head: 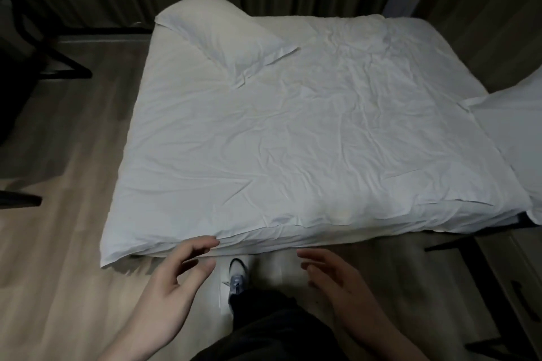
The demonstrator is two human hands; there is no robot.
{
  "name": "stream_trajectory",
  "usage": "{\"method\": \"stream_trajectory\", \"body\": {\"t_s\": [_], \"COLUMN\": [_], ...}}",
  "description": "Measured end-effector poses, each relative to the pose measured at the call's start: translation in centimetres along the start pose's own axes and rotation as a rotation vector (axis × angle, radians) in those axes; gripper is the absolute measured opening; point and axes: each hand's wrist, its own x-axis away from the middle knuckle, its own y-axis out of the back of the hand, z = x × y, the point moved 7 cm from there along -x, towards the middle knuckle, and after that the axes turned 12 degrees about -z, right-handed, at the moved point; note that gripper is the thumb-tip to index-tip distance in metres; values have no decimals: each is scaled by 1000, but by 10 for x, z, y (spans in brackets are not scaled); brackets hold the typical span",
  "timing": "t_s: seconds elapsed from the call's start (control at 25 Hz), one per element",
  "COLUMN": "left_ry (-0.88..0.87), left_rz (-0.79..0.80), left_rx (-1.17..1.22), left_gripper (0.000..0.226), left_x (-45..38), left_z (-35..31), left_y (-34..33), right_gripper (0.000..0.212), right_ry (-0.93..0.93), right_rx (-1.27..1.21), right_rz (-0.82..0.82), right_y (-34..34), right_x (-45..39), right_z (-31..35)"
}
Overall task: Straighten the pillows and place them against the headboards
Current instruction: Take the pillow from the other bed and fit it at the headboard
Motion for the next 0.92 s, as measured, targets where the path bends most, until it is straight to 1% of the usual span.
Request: {"method": "stream_trajectory", "body": {"t_s": [0.08, 0.12, 0.2, 0.28, 0.36, 0.44, 0.52, 0.64, 0.72, 0.76, 0.84, 0.88, 0.92], "left_ry": [26, 40, 55, 56, 60, 74, 101, 88, 21, -23, -77, -98, -133], "left_rz": [-29, -54, -108, -157, -185, -191, -155, 0, 113, 168, 283, 334, 374], "left_rx": [-14, -23, -35, -42, -29, -11, 8, -14, -71, -95, -137, -155, -177], "left_gripper": [26, 24, 32, 33, 34, 33, 24, 30, 27, 31, 27, 23, 24], "left_x": [-24, -35, -58, -81, -100, -124, -151, -205, -246, -265, -303, -319, -332], "left_z": [8, 12, 11, 18, 24, 30, 38, 49, 53, 52, 52, 50, 46], "left_y": [34, 54, 94, 134, 166, 191, 209, 242, 268, 283, 315, 329, 343], "right_gripper": [33, 32, 28, 23, 21, 24, 24, 26, 26, 25, 18, 28, 50], "right_ry": [19, 20, 38, 39, 53, 58, 56, -17, -66, -87, -137, -158, -183], "right_rx": [9, 19, 8, 0, -16, -46, -60, -82, -86, -97, -174, -218, -259], "right_rz": [41, 63, 126, 171, 197, 185, 124, -12, -107, -155, -307, -375, -433], "right_y": [-44, -69, -123, -170, -206, -233, -252, -284, -315, -335, -381, -401, -420], "right_x": [-27, -40, -67, -90, -107, -123, -135, -142, -133, -125, -104, -93, -82], "right_z": [19, 29, 63, 93, 121, 141, 149, 139, 131, 128, 125, 127, 127]}}
